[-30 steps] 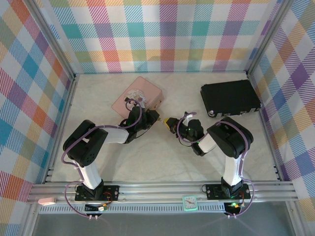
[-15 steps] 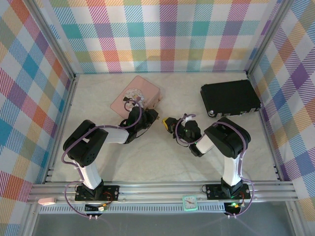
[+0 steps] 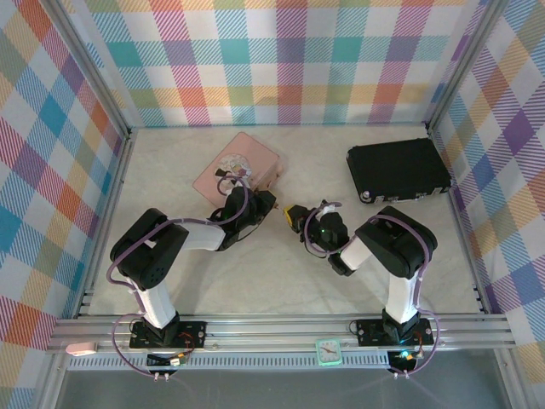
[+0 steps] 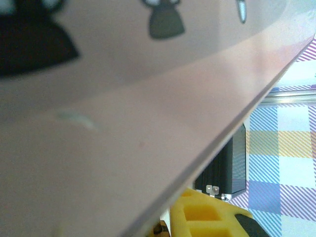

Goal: Unlock a padlock with a key

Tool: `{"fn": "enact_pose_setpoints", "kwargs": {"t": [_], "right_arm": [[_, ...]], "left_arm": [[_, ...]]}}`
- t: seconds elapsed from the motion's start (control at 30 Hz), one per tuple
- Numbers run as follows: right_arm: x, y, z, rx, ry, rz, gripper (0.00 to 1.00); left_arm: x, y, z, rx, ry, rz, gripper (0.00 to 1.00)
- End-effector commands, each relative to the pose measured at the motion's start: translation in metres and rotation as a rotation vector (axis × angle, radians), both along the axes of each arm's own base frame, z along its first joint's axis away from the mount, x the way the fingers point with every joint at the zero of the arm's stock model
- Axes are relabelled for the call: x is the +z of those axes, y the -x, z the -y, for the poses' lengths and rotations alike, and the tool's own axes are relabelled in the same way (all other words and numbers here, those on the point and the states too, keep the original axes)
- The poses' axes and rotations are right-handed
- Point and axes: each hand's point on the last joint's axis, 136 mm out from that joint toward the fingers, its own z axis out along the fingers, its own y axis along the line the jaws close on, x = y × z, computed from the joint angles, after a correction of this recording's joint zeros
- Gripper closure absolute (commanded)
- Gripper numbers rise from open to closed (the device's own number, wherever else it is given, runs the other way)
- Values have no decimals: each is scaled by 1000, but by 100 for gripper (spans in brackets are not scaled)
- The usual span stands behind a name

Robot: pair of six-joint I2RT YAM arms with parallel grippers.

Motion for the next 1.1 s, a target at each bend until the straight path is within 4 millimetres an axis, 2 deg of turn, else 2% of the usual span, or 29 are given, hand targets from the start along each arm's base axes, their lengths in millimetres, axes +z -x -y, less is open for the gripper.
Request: {"fn": "enact_pose_setpoints", "kwargs": {"t": [0.0, 0.17, 0.57, 0.9, 1.07], "right_arm": [[21, 2, 3, -18, -46, 54, 100], [21, 3, 11, -47, -38, 55, 100], [33, 5, 6, -32, -54, 83, 100], [27, 3, -8, -4, -63, 63, 100], [22, 3, -7, -12, -57, 55, 100]], "left_arm": [[11, 5, 15, -22, 83, 7, 100], [9, 3, 13, -8, 81, 0, 100], [8, 3, 16, -4, 74, -3, 100], [13, 3, 20, -5, 93, 4, 100], [19, 3, 19, 5, 111, 12, 100]]}}
